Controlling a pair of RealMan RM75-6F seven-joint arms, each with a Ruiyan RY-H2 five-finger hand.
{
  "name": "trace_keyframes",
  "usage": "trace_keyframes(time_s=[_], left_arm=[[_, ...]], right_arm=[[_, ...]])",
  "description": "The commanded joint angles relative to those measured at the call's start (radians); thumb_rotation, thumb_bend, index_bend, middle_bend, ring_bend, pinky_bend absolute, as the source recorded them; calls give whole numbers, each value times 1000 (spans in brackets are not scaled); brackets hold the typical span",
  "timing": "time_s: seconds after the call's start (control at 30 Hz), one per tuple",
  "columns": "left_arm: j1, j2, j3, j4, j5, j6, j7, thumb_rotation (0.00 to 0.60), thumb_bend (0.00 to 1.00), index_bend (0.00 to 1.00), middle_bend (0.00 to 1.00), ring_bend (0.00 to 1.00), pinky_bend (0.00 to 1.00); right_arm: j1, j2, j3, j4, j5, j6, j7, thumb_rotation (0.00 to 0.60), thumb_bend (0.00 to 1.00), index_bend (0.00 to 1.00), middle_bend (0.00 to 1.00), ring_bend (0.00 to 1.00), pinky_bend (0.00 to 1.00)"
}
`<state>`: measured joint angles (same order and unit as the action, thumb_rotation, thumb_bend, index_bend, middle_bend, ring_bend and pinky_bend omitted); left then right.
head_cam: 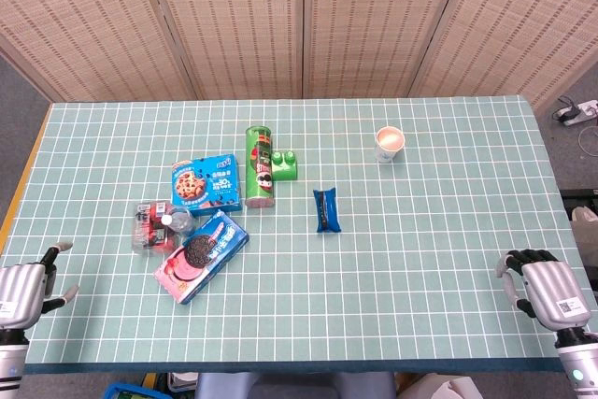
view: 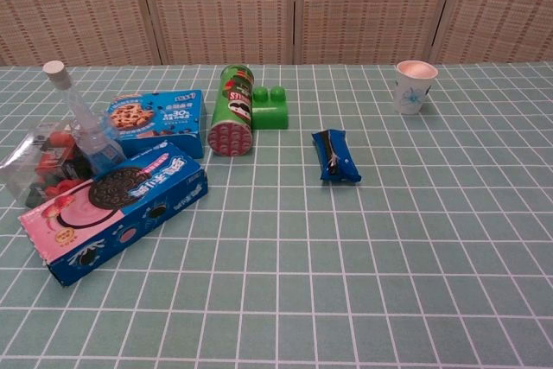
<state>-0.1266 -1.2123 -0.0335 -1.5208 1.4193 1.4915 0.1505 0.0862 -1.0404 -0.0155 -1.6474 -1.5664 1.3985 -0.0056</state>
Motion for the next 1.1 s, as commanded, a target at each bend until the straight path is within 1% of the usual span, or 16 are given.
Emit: trace_keyframes(time_s=[0.03, 0.2, 0.3, 0.33, 0.43, 0.5, 0.6, 0.77, 0.87, 1.0, 1.1], left_arm=[[-3, 1, -2, 0, -1, -11, 2, 600, 50, 352, 818, 754, 988], [-15, 13, -17, -15, -10, -34, -24, 600, 50, 352, 816, 754, 988], [-33, 23, -26, -27, -16, -71, -54, 600, 50, 352, 814, 775, 988], [-40, 26, -29, -30, -19, -84, -60, 600, 50, 349, 839, 811, 991], [-65, 38, -38, -51, -44, -141, -63, 600, 50, 313, 974, 925, 1000], [-84, 43, -46, -61, -57, -173, -56, 600, 50, 274, 1000, 960, 1000], [-107, 32, -71, -52, -70, -190, -75, 600, 50, 232, 1000, 965, 1000], [-148, 6, -118, -21, -90, -216, -131, 600, 50, 225, 975, 919, 1000], [-175, 14, -136, -39, -113, -259, -150, 600, 50, 229, 983, 927, 1000], [-210, 16, -163, -78, -162, -299, -120, 600, 50, 258, 1000, 958, 1000], [-236, 27, -181, -117, -203, -356, -154, 600, 50, 285, 1000, 984, 1000]], right_arm=[[2, -3, -4, -2, -3, -7, -10, 600, 367, 525, 459, 369, 360], [3, -6, -3, -6, 2, -9, -21, 600, 368, 524, 459, 369, 360], [2, -10, -4, -9, 1, -8, -26, 600, 367, 525, 459, 369, 360], [2, -10, -6, -9, 2, -10, -28, 600, 367, 524, 459, 369, 360], [4, -9, -7, -10, 3, -15, -27, 600, 368, 524, 459, 369, 360], [7, -8, -4, -10, 5, -16, -24, 600, 367, 524, 459, 369, 360], [9, -6, -3, -9, 9, -22, -16, 600, 368, 525, 459, 369, 360], [9, -3, -3, -9, 10, -21, -6, 600, 367, 525, 459, 369, 360], [8, -1, -4, -9, 5, -16, 0, 600, 368, 524, 459, 369, 360], [10, 1, -4, -6, 7, -20, 4, 600, 368, 525, 459, 369, 360], [11, 3, -5, -6, 6, -22, 9, 600, 367, 525, 459, 369, 360]])
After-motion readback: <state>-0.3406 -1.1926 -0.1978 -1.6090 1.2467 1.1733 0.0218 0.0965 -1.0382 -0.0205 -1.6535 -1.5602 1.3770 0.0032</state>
